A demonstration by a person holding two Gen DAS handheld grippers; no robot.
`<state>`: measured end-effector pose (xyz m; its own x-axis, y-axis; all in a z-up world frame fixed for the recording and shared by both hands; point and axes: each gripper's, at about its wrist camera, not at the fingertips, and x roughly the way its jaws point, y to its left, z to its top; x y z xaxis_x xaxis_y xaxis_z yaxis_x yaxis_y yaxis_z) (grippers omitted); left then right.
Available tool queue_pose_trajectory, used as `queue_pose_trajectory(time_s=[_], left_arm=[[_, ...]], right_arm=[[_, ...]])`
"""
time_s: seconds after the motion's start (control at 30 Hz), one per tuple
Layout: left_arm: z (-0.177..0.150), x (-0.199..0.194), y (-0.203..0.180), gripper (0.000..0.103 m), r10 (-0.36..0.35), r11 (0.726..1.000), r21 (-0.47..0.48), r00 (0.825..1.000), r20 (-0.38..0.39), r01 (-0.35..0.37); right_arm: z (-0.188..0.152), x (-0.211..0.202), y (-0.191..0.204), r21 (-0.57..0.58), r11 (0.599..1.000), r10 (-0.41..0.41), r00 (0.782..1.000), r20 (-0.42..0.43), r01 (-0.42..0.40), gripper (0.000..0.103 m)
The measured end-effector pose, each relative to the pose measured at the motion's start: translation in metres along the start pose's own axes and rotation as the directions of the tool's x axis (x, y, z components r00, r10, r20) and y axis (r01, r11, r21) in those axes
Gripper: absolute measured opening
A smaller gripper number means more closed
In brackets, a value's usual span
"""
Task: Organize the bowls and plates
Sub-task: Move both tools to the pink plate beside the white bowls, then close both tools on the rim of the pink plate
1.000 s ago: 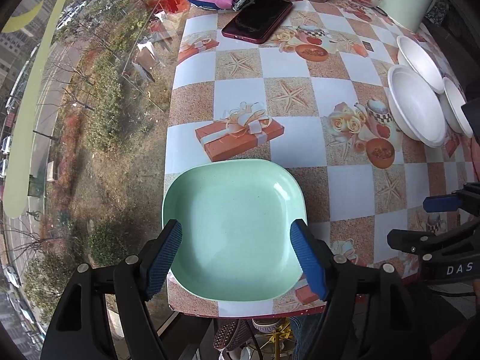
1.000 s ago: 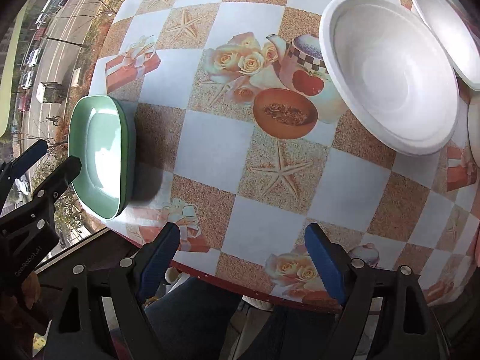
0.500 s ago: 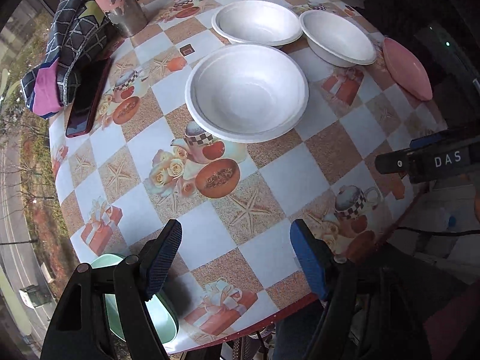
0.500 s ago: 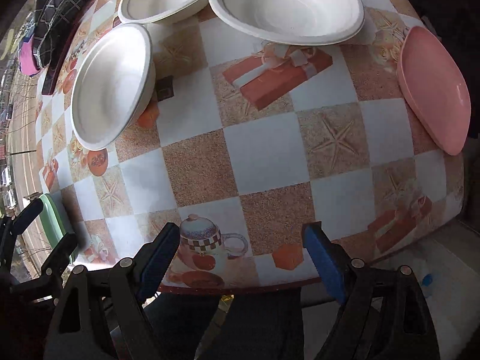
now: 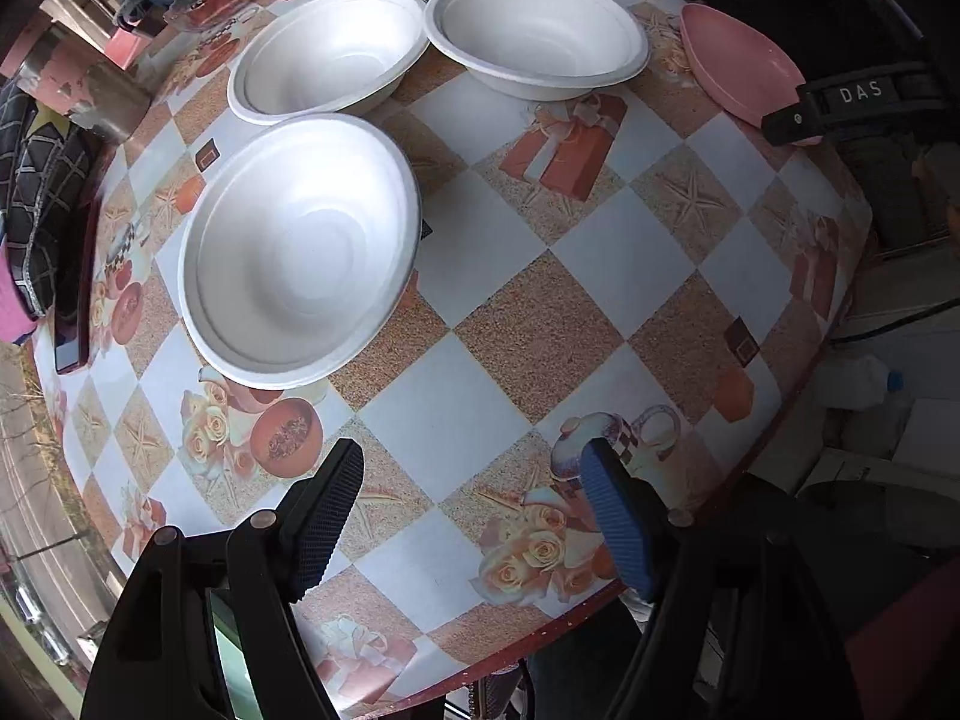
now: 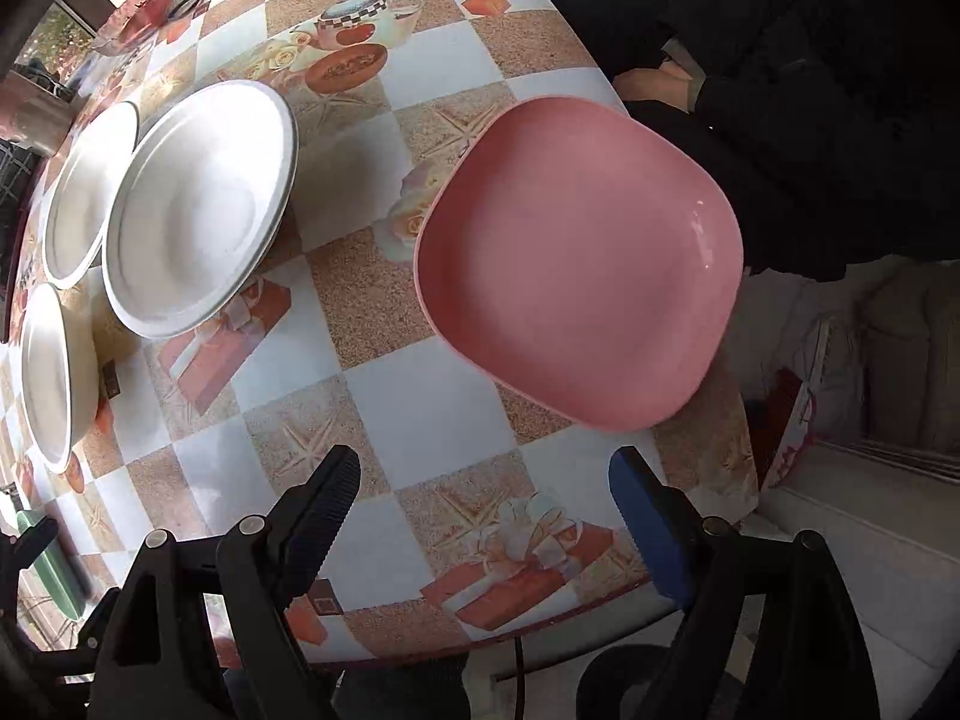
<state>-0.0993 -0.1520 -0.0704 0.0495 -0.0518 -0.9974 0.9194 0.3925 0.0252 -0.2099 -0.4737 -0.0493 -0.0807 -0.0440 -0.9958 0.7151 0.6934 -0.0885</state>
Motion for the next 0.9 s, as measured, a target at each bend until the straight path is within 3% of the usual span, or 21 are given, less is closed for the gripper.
queue_pose_trajectory(time_s=[0.2,0.27,0.47,0.57,0.67,0.8,0.9], left_arm=[[0.007,0.006,-0.009,0.078,0.011,1.000,-0.001,0.999,-0.031,-0.011],[0.010,0.010,-0.005,0.078,0.014,1.000,-0.002,0.999,-0.041,-0.014],[0.013,0.014,-0.008,0.078,0.025,1.000,-0.012,0.997,-0.071,-0.026],[0.015,0.017,-0.011,0.078,0.032,0.999,-0.008,0.996,-0.086,-0.033],[0.017,0.021,-0.012,0.078,0.025,1.000,-0.009,0.996,-0.090,-0.026],[0.027,0.027,-0.020,0.078,-0.008,1.000,-0.012,0.996,-0.090,0.007],[0.038,0.029,-0.026,0.078,-0.048,0.999,-0.018,0.996,-0.081,0.046]], right_arm=[[0.047,0.002,-0.018,-0.018,0.996,-0.086,0.990,0.108,0.088,0.086],[0.047,0.010,-0.018,0.004,0.996,-0.093,0.985,0.144,0.093,0.086],[0.099,0.029,-0.046,0.104,0.994,0.006,0.988,0.157,-0.022,0.086],[0.106,0.047,-0.041,0.086,0.994,0.063,0.992,0.109,-0.072,0.086],[0.089,0.052,-0.031,0.072,0.993,0.094,0.994,0.058,-0.098,0.086],[0.043,0.046,-0.015,0.099,0.966,0.239,0.971,-0.006,-0.237,0.086],[0.022,0.042,-0.005,0.046,0.984,0.172,0.985,-0.011,-0.172,0.086]])
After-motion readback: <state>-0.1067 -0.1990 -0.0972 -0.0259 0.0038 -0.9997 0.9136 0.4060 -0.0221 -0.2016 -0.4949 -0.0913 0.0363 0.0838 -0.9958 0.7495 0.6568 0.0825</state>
